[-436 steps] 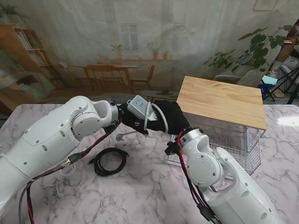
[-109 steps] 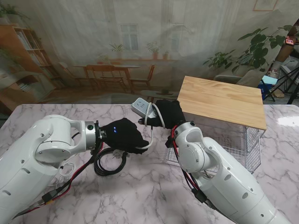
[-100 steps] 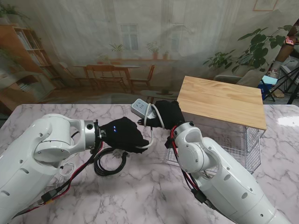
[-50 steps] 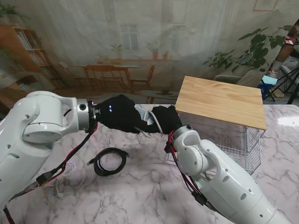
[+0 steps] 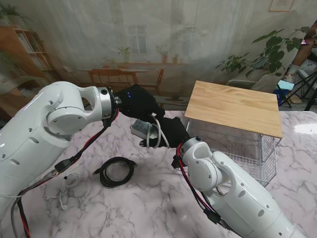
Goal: Load the small electronics into the mesh drawer
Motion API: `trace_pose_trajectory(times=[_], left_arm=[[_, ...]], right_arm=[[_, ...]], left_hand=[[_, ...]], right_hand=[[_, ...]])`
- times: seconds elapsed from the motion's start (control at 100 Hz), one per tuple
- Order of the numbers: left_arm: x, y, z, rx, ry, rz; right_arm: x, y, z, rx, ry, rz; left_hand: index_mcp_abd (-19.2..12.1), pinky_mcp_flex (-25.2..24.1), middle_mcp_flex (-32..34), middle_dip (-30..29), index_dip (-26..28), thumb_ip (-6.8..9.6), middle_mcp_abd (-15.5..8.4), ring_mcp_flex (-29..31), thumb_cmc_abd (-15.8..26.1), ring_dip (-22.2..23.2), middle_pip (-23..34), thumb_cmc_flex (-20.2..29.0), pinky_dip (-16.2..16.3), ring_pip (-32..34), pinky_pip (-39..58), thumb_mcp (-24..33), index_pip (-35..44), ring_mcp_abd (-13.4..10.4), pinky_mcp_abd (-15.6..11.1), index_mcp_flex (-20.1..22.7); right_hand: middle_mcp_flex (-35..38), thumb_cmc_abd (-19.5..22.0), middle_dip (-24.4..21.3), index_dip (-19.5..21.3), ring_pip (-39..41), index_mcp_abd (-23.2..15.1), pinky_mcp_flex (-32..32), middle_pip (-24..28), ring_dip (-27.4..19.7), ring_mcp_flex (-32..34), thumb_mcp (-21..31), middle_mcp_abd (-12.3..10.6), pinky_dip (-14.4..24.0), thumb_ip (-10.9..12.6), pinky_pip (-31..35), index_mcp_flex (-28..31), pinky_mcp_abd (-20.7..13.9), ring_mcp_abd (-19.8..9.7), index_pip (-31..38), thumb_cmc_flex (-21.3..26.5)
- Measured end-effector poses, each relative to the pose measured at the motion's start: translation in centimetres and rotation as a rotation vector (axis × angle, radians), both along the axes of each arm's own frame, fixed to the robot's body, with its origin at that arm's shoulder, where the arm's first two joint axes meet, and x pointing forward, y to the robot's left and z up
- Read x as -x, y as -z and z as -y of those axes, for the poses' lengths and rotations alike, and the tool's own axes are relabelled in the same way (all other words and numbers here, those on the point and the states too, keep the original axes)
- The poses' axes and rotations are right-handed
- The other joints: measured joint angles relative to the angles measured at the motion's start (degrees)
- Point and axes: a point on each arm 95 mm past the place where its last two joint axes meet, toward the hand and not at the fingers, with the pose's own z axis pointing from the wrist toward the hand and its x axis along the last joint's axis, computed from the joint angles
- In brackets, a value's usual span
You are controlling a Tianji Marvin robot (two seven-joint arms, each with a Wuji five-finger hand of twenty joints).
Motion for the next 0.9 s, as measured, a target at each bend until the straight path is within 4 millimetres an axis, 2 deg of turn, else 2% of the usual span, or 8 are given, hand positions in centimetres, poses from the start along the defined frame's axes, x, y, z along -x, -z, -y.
trace_pose_trajectory(times=[0.18,0.35,0.4,0.45,0.5,0.61,0.65,0.9], left_arm=[[-1.0,0.2,0.7,-0.014,-0.035,-0.021],[-1.7,0.5,1.3,-0.032,-0.05,-0.041],[-2.1,0.7,1.5,-0.039,-0.061,-0.05],[-2.5,0.9,1.7,-0.046,-0.078,-0.061],[-3.0,1.2,1.7,-0.052,-0.096,-0.075],[-3.9,2.5,1.6,-0.07,-0.119,-0.108],[-4.1,3.0,1.5,-0.077,-0.124,-0.118],[-4.7,3.9,1.4,-0.072,-0.139,-0.145]], right_arm=[[0.7,-0.1,-0.6,-0.02,-0.042,-0.041],[0.8,0.4,-0.4,-0.024,-0.043,-0.064],[0.9,0.6,-0.3,-0.023,-0.043,-0.072],[0.9,0.8,-0.3,-0.023,-0.042,-0.077],[1.0,0.9,-0.3,-0.026,-0.042,-0.079],[1.3,0.7,-0.3,-0.042,-0.046,-0.08],[1.4,0.6,-0.4,-0.048,-0.049,-0.08],[1.7,1.1,-0.2,-0.065,-0.048,-0.108]], left_hand=[[-2.1,0.3,0.0,0.6,0.7,-0.1,0.0,0.0,-0.2,0.0,0.0,-1.6,0.0,0.6,0.0,-0.8,0.2,-0.4,-0.4,0.0],[-3.2,0.5,0.1,0.7,1.6,-3.38,-0.1,0.6,-0.8,0.0,0.7,-2.2,-0.1,0.9,0.1,-3.9,1.4,-0.6,-0.5,0.1],[-3.2,0.5,0.1,0.9,1.7,-5.16,-0.1,0.6,-0.9,0.1,0.9,-3.0,-0.1,1.3,0.1,-5.5,1.5,-0.6,-0.5,0.1],[-3.3,0.6,0.1,1.3,1.7,-5.69,-0.1,0.6,-0.9,0.1,1.3,-3.2,-0.1,1.5,0.1,-6.9,1.5,-0.6,-0.6,0.1],[-3.3,0.6,0.1,1.3,1.7,-3.3,-0.1,0.6,-0.9,0.1,1.4,-3.2,-0.1,1.8,0.1,-6.8,1.5,-0.7,-0.7,0.1],[-3.3,0.6,0.1,1.4,1.7,-1.43,-0.1,0.6,-0.8,0.5,1.4,-2.9,-0.1,2.0,0.2,-5.4,1.6,-0.7,-0.7,0.1],[-3.3,0.5,0.1,1.4,1.7,-1.56,-0.1,0.6,-0.8,0.7,1.5,-2.9,-0.2,2.1,0.2,-5.0,1.6,-0.7,-0.7,0.1],[-3.3,0.3,0.1,2.0,1.7,-2.2,-0.1,0.7,-0.8,0.7,1.5,-3.2,-0.3,2.1,0.2,-5.0,1.6,-0.7,-0.7,0.1]], right_hand=[[0.0,0.0,0.0,0.0,0.0,0.0,0.0,0.0,0.0,0.0,0.0,0.0,0.0,0.0,0.0,0.0,0.0,0.0,0.0,0.0],[0.0,0.0,0.0,0.0,0.0,0.1,0.0,0.0,0.0,0.0,0.0,0.0,0.0,0.0,0.0,0.0,0.0,0.0,0.0,0.0],[0.0,0.1,0.0,0.0,0.0,0.1,0.0,0.0,0.0,0.0,0.0,0.0,0.0,0.0,0.0,0.0,0.0,0.0,0.0,0.0],[0.0,0.1,0.0,0.0,0.0,0.1,0.0,0.0,0.0,0.0,0.0,0.0,0.0,0.0,0.0,0.0,0.0,0.0,0.0,0.0],[0.0,0.4,0.0,0.0,0.0,0.3,0.0,0.0,0.0,0.0,-0.4,0.0,0.0,0.0,0.0,0.0,0.0,0.0,0.0,0.0],[0.0,1.2,0.0,-0.1,0.0,0.3,0.0,0.0,0.0,0.0,-1.4,0.0,0.0,0.0,0.0,0.0,0.0,0.0,0.0,0.0],[0.2,1.2,0.0,-0.1,0.0,0.5,0.0,0.0,0.0,0.0,-1.4,1.1,0.0,0.0,0.0,0.0,0.0,0.0,0.0,0.1],[0.2,1.3,0.0,-0.1,0.0,0.7,0.0,0.0,0.0,0.0,-1.4,1.6,0.0,0.0,0.0,0.0,0.0,0.0,0.0,0.1]])
